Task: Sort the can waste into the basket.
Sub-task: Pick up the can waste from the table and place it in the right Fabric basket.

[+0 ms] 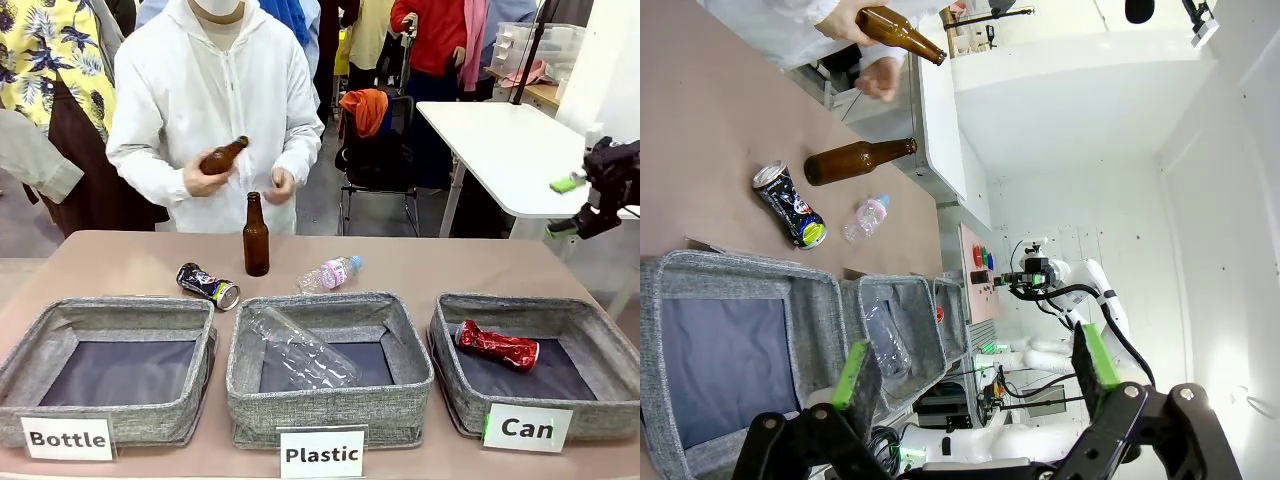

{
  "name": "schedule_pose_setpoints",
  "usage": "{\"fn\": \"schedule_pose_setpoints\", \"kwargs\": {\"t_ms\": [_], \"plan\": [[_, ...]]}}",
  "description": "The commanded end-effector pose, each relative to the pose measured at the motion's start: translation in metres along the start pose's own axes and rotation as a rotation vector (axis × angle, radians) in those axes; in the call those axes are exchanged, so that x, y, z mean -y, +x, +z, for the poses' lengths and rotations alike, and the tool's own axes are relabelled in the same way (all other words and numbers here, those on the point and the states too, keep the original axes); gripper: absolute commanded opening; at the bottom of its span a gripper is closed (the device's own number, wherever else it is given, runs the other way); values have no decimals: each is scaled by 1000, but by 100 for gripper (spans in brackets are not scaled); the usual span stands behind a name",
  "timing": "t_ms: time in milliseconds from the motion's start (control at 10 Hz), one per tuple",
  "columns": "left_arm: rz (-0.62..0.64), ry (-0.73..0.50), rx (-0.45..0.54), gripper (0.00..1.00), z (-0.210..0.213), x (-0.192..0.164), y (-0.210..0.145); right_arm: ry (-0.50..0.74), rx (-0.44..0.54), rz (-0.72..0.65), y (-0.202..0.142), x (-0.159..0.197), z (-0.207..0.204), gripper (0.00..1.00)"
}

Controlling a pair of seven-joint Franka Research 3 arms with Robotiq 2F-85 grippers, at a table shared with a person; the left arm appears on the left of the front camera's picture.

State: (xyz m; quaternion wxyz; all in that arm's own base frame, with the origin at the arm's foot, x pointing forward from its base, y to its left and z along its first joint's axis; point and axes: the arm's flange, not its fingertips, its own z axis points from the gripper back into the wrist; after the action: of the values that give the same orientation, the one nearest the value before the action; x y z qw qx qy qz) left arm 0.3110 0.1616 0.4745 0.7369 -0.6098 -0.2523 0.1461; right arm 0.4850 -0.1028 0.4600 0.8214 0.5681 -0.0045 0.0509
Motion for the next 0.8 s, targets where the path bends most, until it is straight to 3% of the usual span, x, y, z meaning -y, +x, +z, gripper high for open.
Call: {"fn": "schedule_pose_setpoints", "kwargs": {"t_ms": [0, 300, 400, 500, 600, 700], "plan": [[-21, -3, -8, 100, 1, 0, -1, 254, 642, -271, 6, -3, -14, 100], [-21, -3, -8, 100, 1, 0, -1, 209, 595, -172, 14, -3, -37, 100], [-21, -3, -8, 100, 1, 0, -1, 176, 408, -237, 14, 12, -2, 100], [0, 0, 0, 100, 0, 0, 0, 176, 408, -237, 14, 12, -2, 100], [94, -78, 72, 100, 40, 16, 13, 176, 408, -237, 14, 12, -2, 100], [44, -115, 272, 100, 96, 28, 37, 176, 408, -237, 14, 12, -2, 100]]}}
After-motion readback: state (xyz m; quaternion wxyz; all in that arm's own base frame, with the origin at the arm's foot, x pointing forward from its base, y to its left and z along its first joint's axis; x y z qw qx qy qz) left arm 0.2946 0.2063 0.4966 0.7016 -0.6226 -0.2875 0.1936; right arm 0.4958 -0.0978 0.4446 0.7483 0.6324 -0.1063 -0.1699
